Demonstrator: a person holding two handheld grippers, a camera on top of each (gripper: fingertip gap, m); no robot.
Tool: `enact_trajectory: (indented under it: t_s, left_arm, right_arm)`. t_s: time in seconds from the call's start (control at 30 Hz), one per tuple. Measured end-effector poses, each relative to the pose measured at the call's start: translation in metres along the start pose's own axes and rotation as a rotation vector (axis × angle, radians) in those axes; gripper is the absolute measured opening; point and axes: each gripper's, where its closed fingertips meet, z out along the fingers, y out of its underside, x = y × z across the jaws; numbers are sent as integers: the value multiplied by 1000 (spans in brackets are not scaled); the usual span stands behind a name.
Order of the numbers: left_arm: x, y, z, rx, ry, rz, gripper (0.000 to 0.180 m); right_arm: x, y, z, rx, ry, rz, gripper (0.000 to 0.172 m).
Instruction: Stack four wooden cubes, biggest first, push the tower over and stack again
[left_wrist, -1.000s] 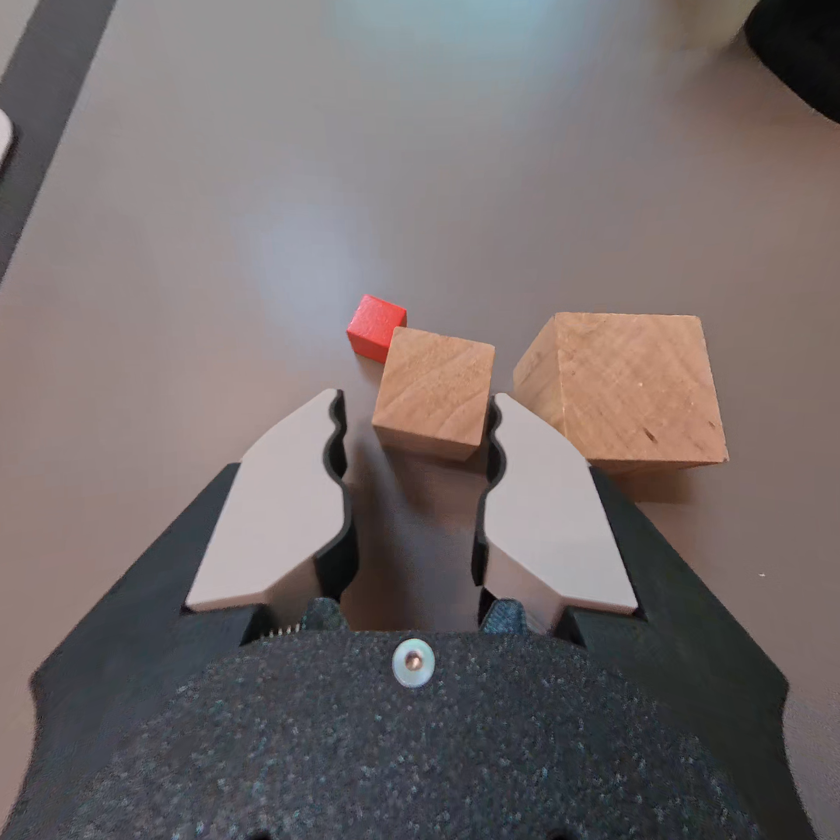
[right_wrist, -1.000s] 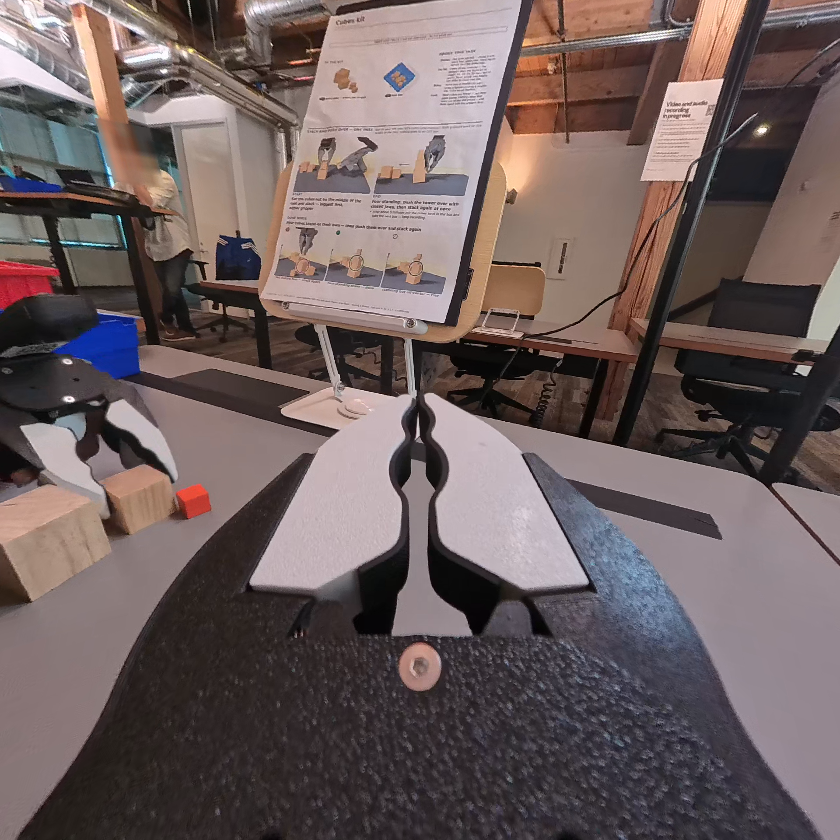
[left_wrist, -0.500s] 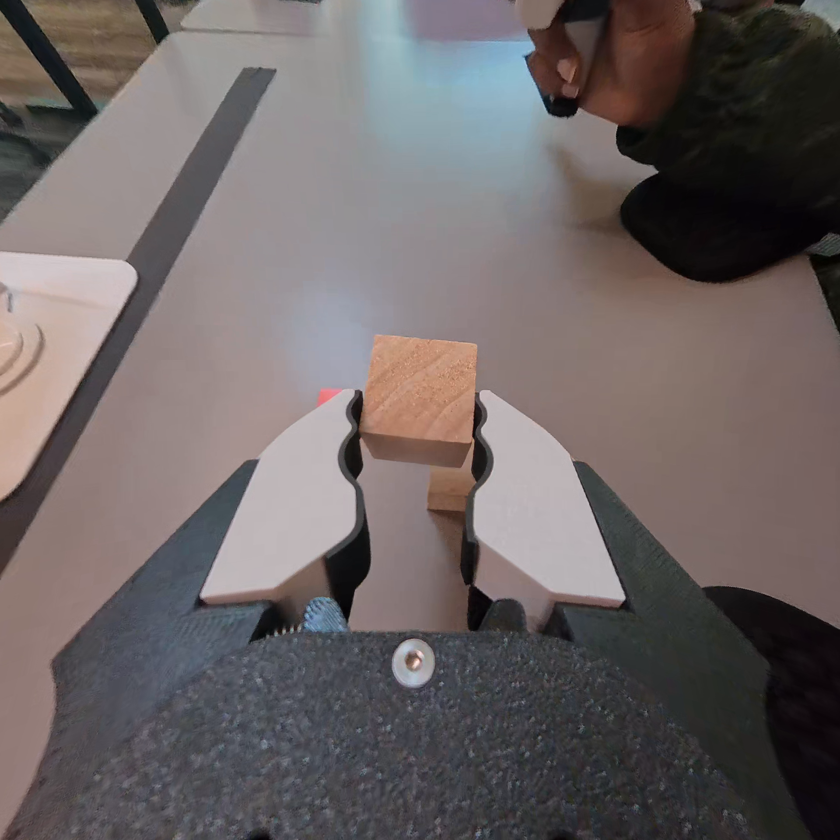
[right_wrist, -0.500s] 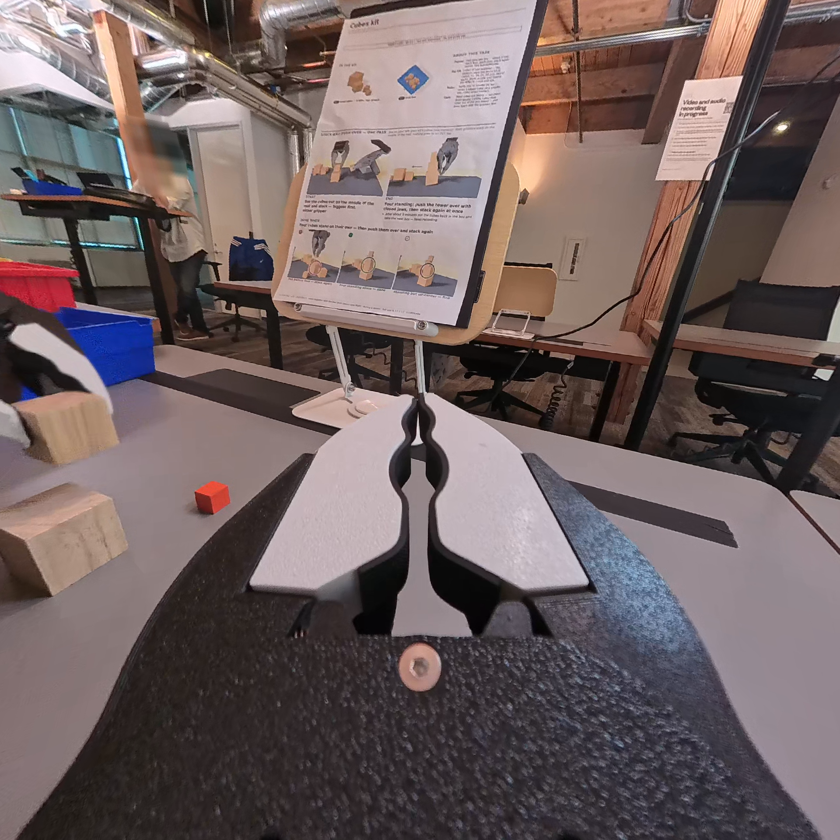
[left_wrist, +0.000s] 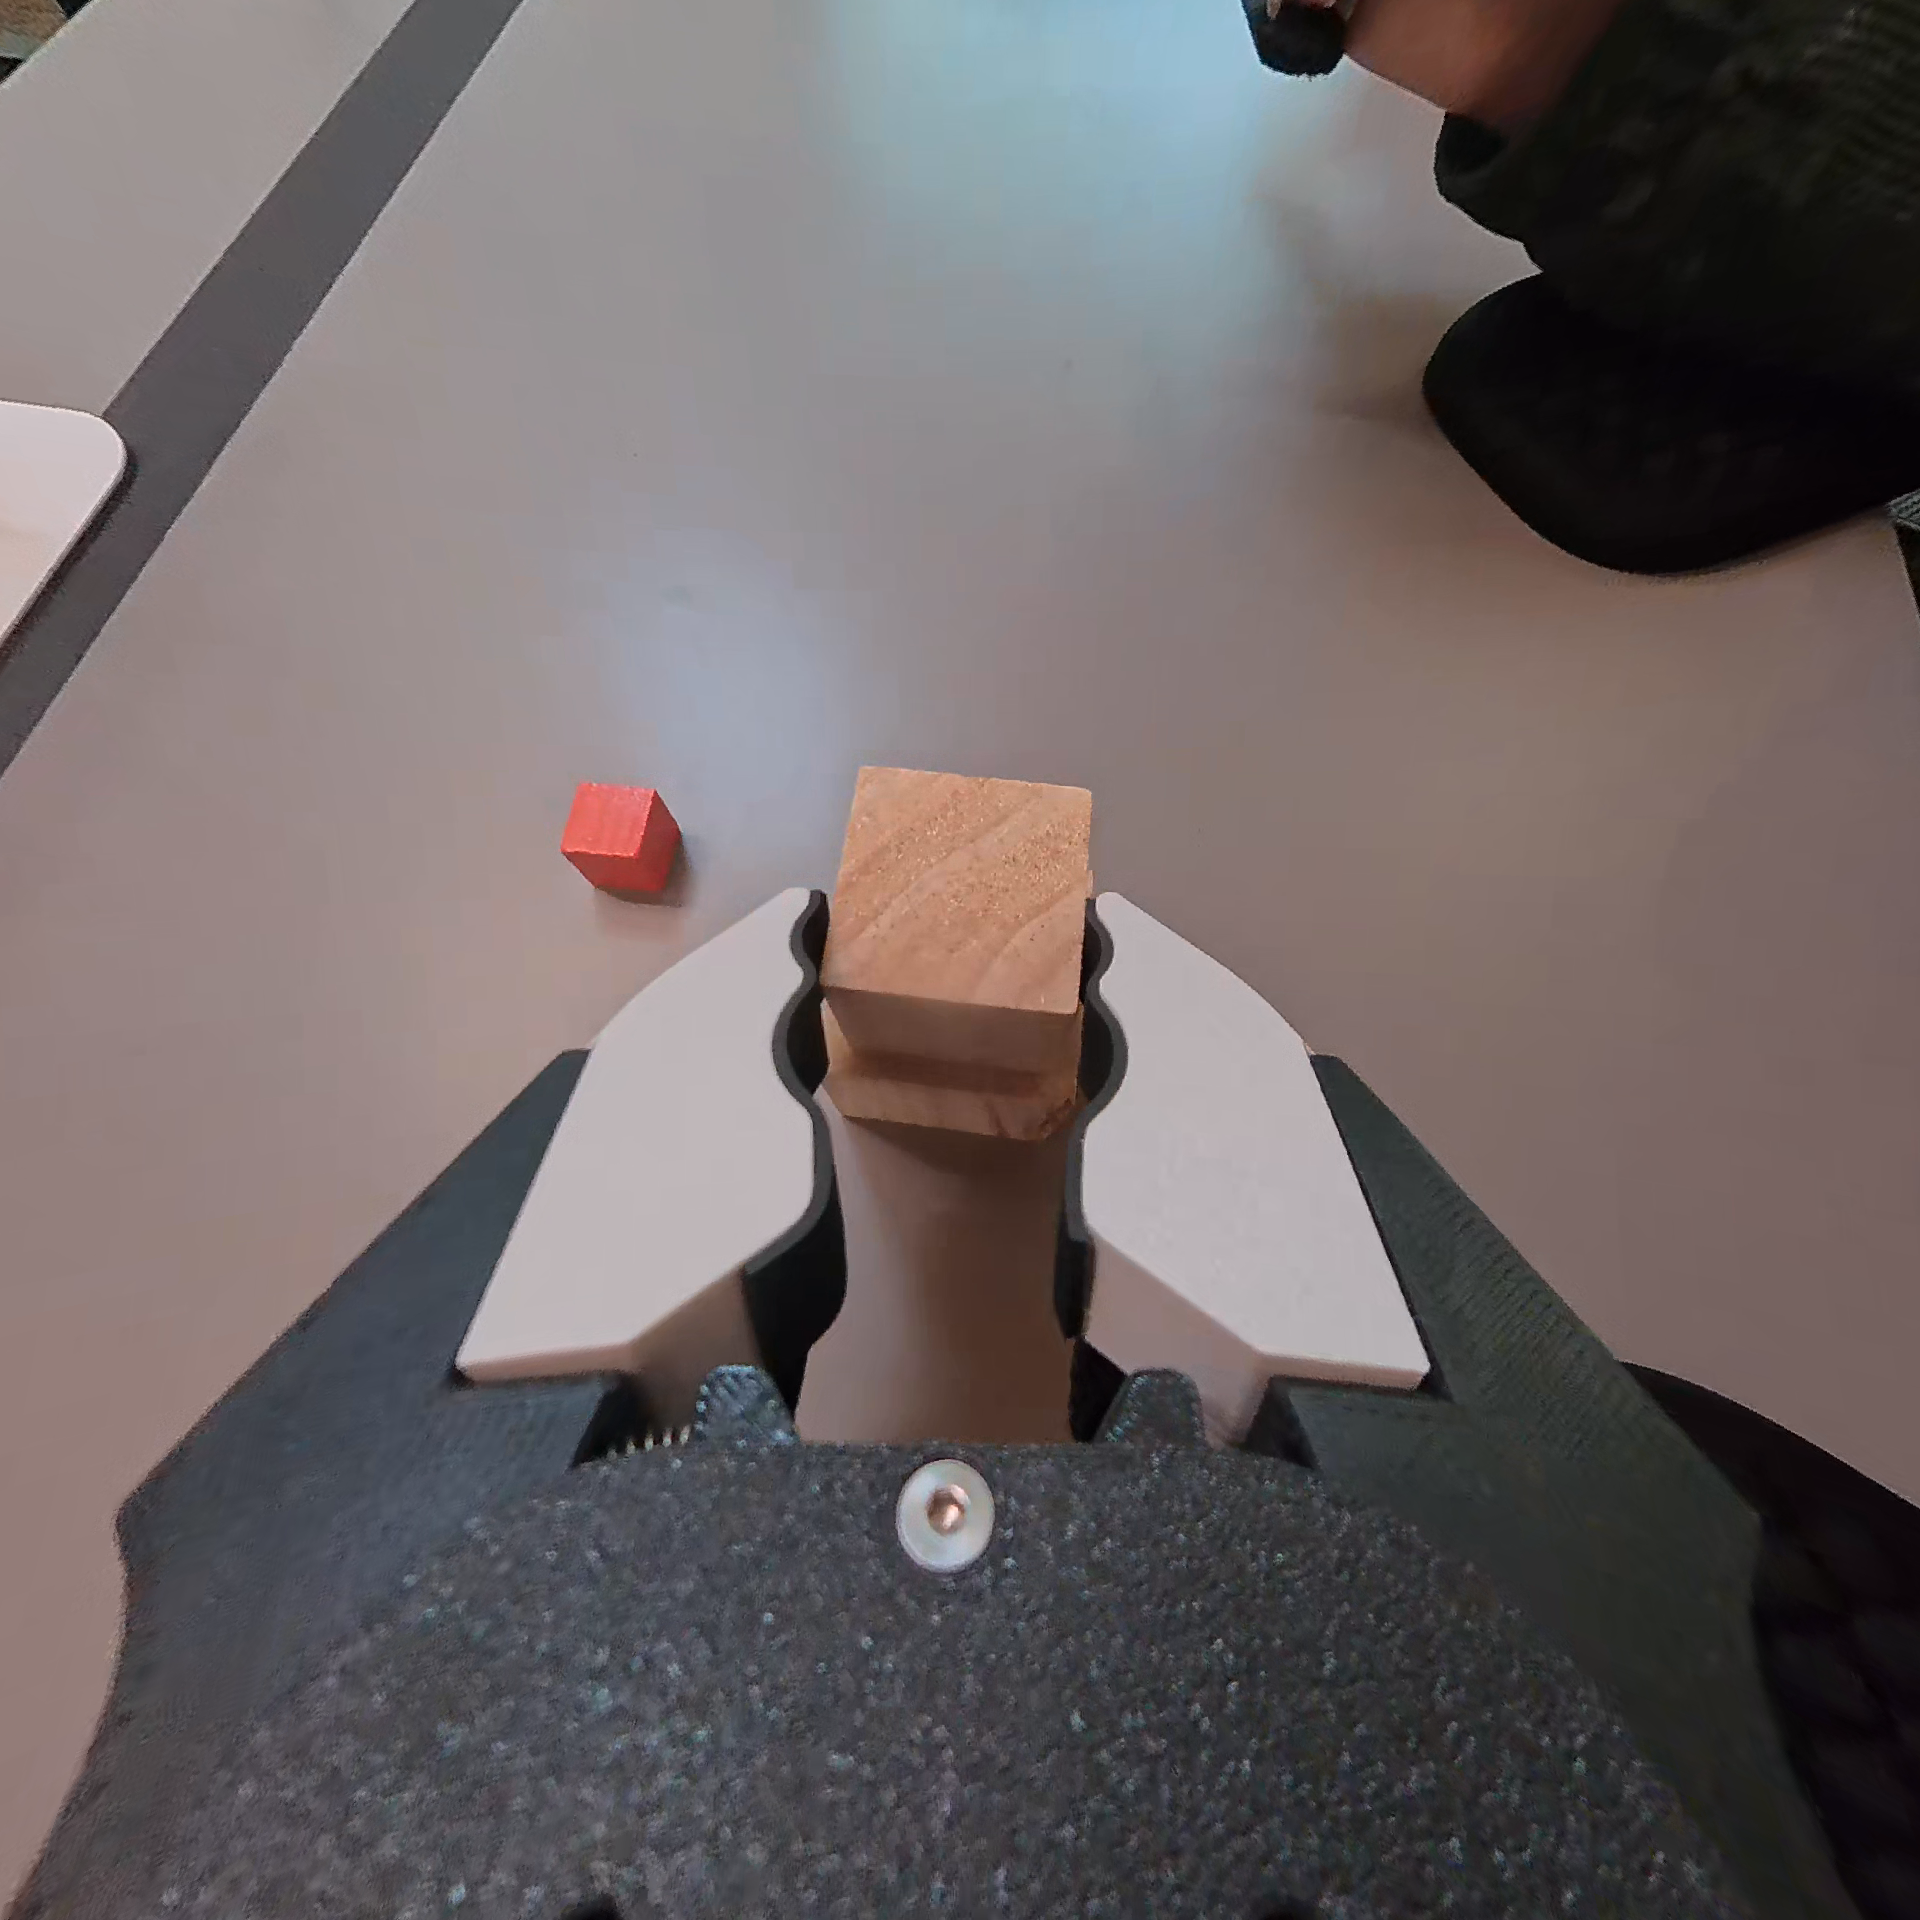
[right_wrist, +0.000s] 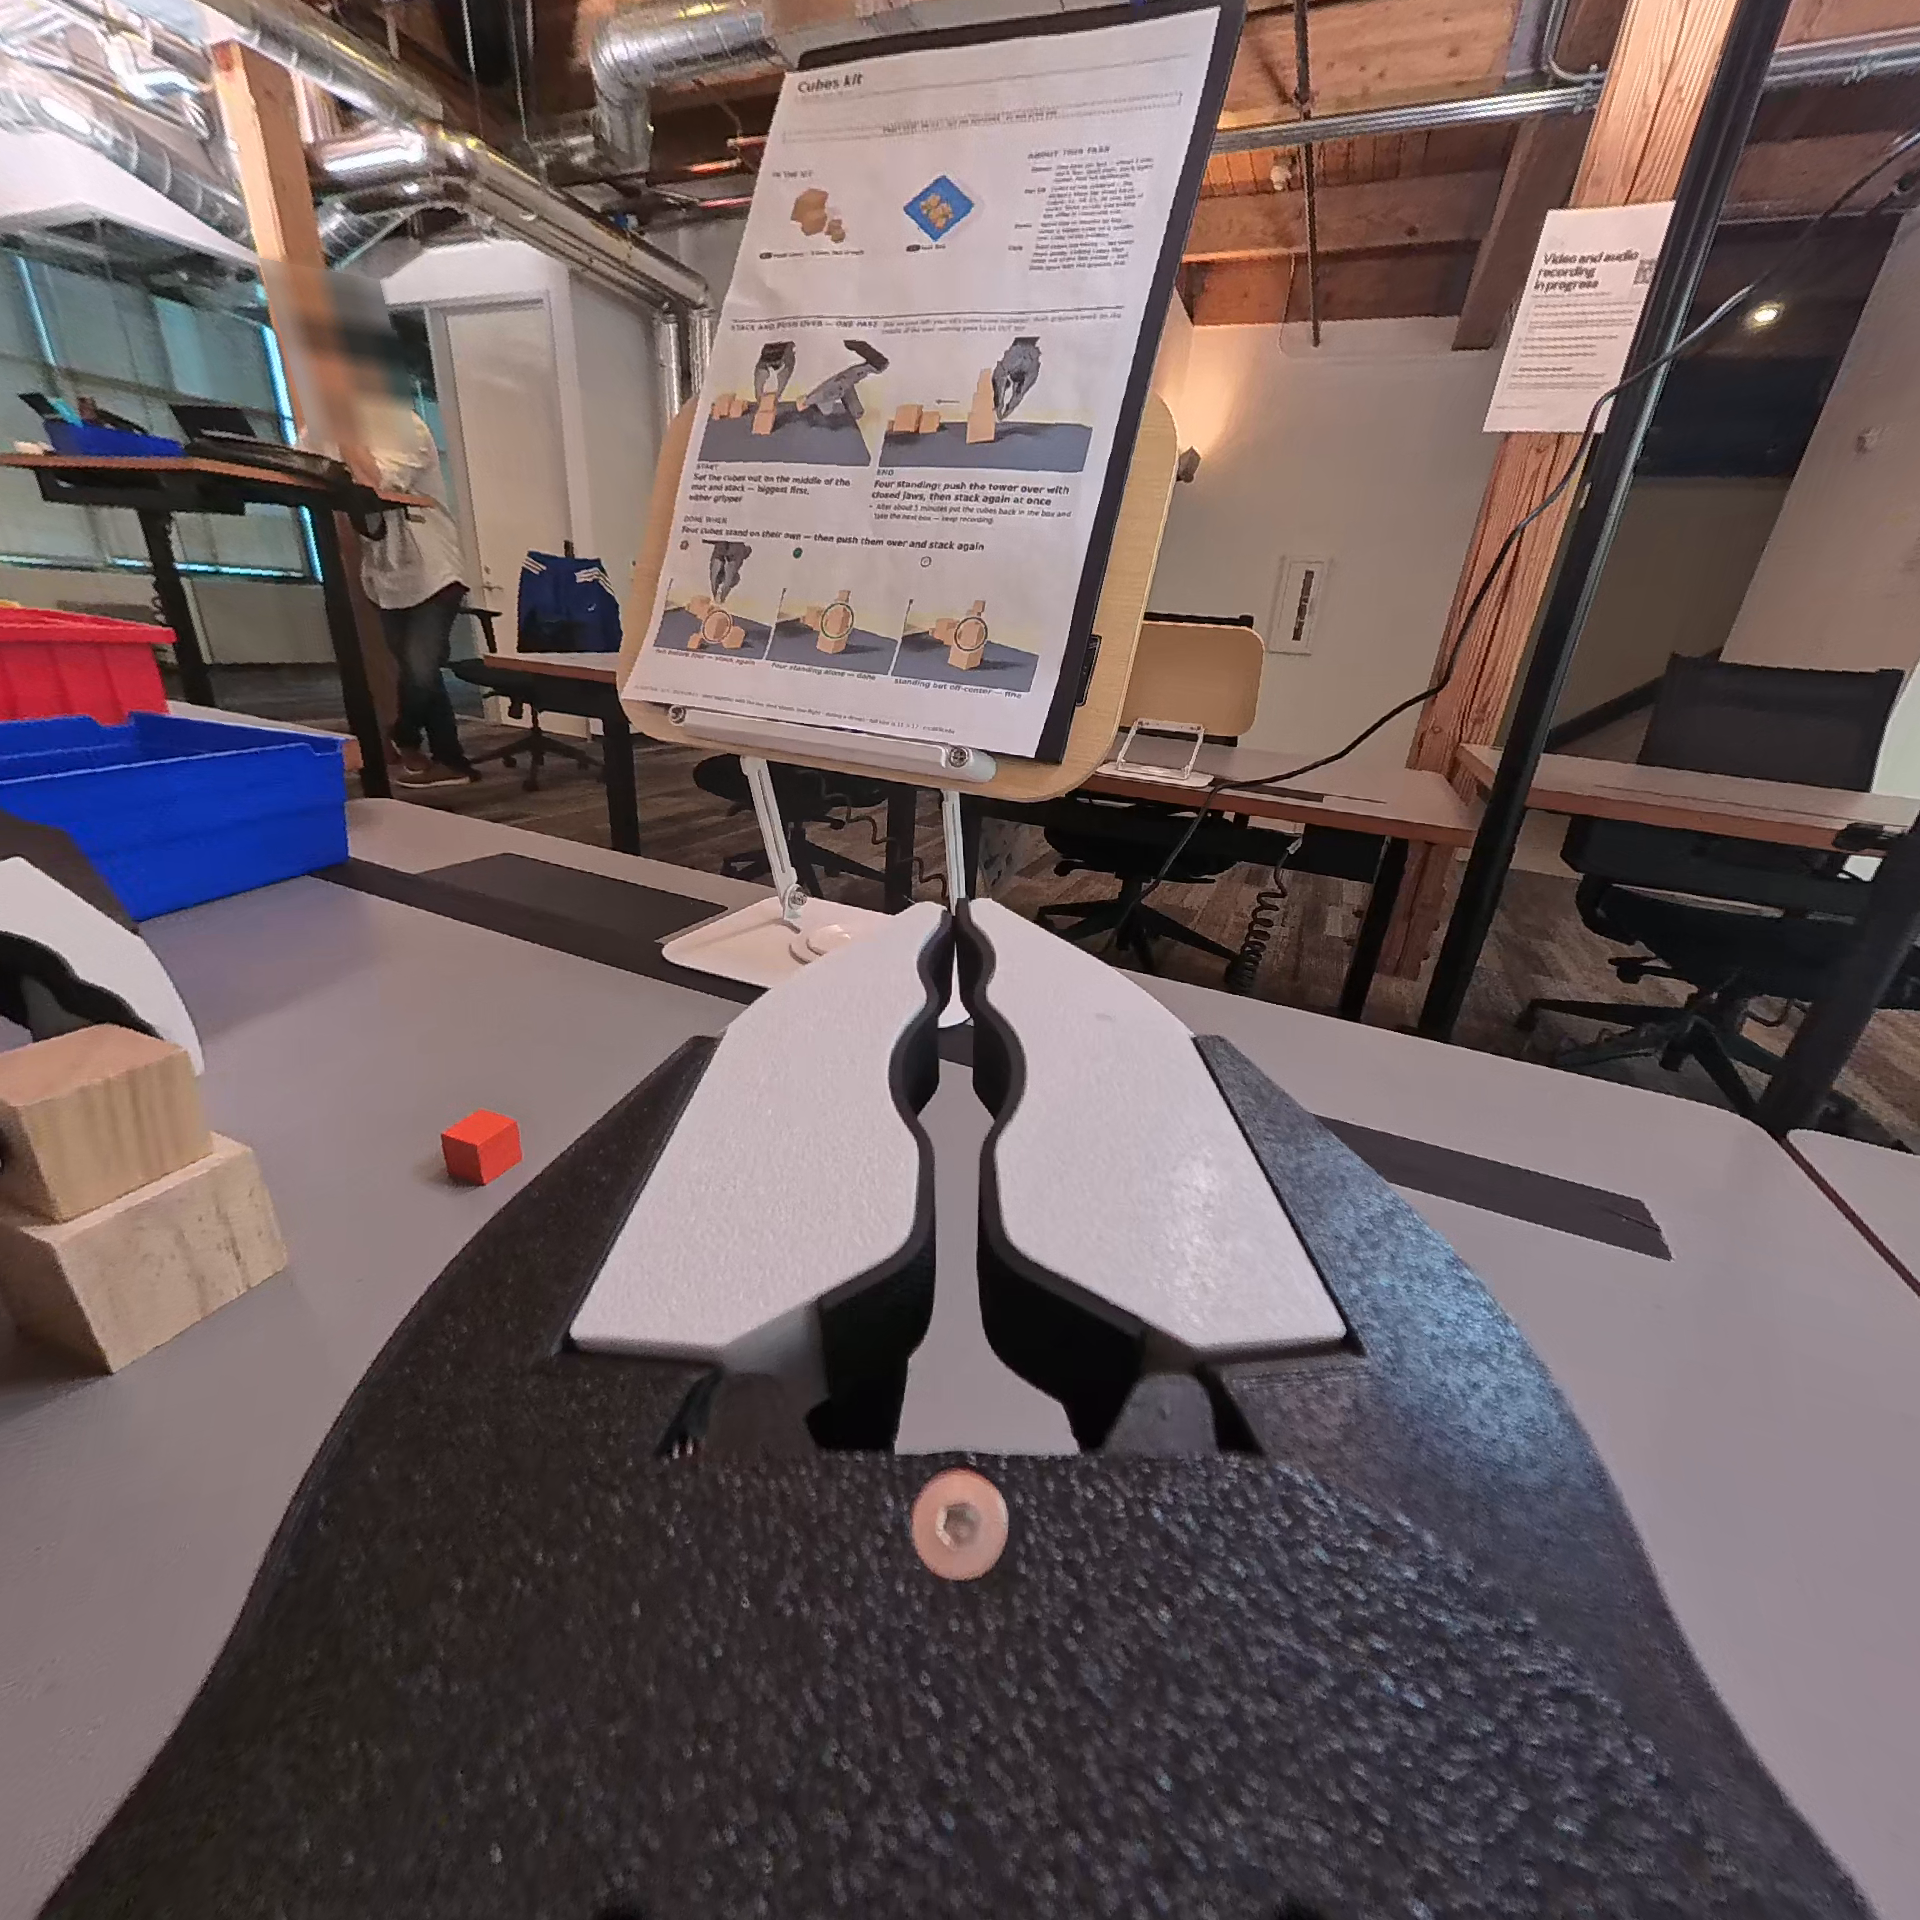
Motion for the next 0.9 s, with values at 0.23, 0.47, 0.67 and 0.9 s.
enact_trajectory:
  t_s: [0.23,0.47,0.67,0.9]
  left_arm:
    - [1,-1,1,19,-22,26,46]
    - [2,-1,1,33,-18,47,46]
    - [1,0,1,27,-12,37,46]
    - [1,1,0,25,-7,42,52]
  right_arm:
    - [-1,0,0,0,-3,1,0]
    - [-2,1,0,-4,-6,0,0]
    - [-2,2,1,-9,-10,1,0]
    - [-3,3,1,-11,-13,1,0]
